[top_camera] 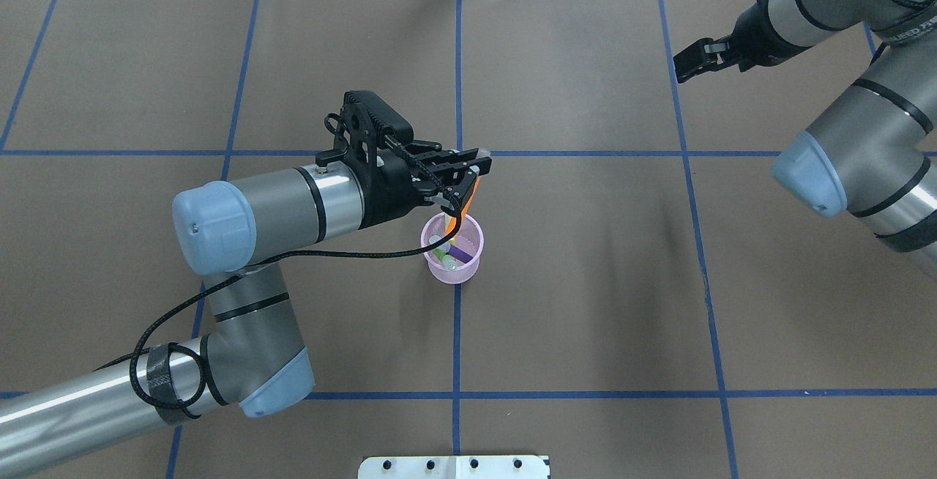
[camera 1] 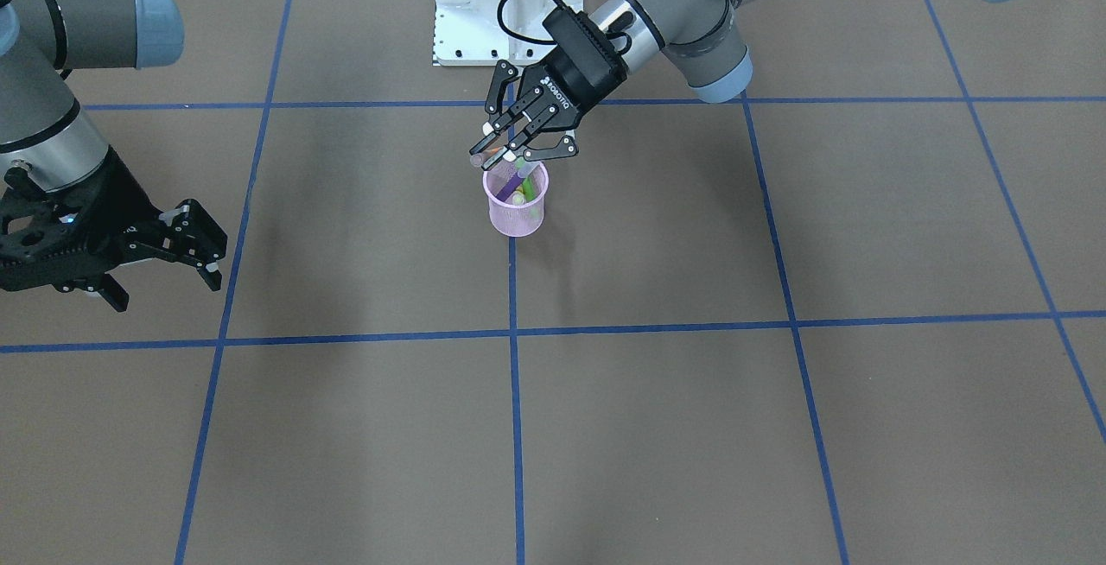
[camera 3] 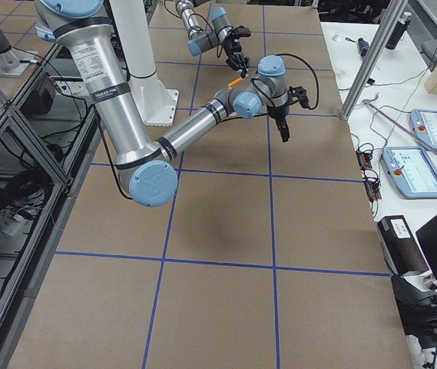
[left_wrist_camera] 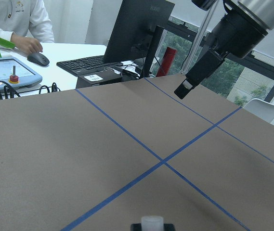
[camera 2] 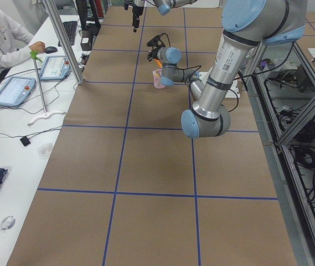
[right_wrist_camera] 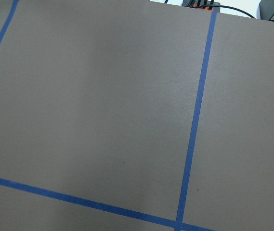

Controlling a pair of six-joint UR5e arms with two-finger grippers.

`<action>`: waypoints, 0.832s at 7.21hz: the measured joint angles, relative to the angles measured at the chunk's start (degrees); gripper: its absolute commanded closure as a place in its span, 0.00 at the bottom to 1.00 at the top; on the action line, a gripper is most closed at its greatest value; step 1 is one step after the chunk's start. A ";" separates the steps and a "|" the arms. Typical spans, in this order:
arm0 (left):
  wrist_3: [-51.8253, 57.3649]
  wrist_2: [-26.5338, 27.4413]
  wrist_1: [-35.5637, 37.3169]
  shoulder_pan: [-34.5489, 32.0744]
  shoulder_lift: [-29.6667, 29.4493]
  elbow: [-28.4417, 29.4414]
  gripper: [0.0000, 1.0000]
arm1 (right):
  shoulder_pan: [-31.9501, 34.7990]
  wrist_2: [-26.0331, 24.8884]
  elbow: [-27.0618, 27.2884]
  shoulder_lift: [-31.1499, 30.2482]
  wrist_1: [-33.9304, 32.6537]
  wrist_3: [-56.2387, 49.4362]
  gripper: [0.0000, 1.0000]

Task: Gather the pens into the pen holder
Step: 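Carry the orange marker with the left gripper and drop it into the cup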

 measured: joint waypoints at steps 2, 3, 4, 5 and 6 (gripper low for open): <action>0.02 0.08 -0.01 0.03 -0.30 0.87 0.34 | 0.00 -0.02 0.02 0.00 0.00 0.06 0.00; 0.03 0.08 -0.01 0.03 -0.39 1.16 0.32 | 0.00 -0.02 0.03 0.00 0.00 0.08 0.00; 0.01 0.09 -0.01 0.06 -0.40 1.30 0.28 | 0.00 -0.02 0.03 0.00 0.00 0.09 0.00; -0.03 0.09 -0.03 0.07 -0.38 1.42 0.00 | 0.00 0.00 0.03 0.00 0.00 0.09 0.00; -0.19 0.11 0.00 0.09 -0.37 1.53 0.00 | 0.00 0.03 0.02 0.00 0.00 0.05 0.00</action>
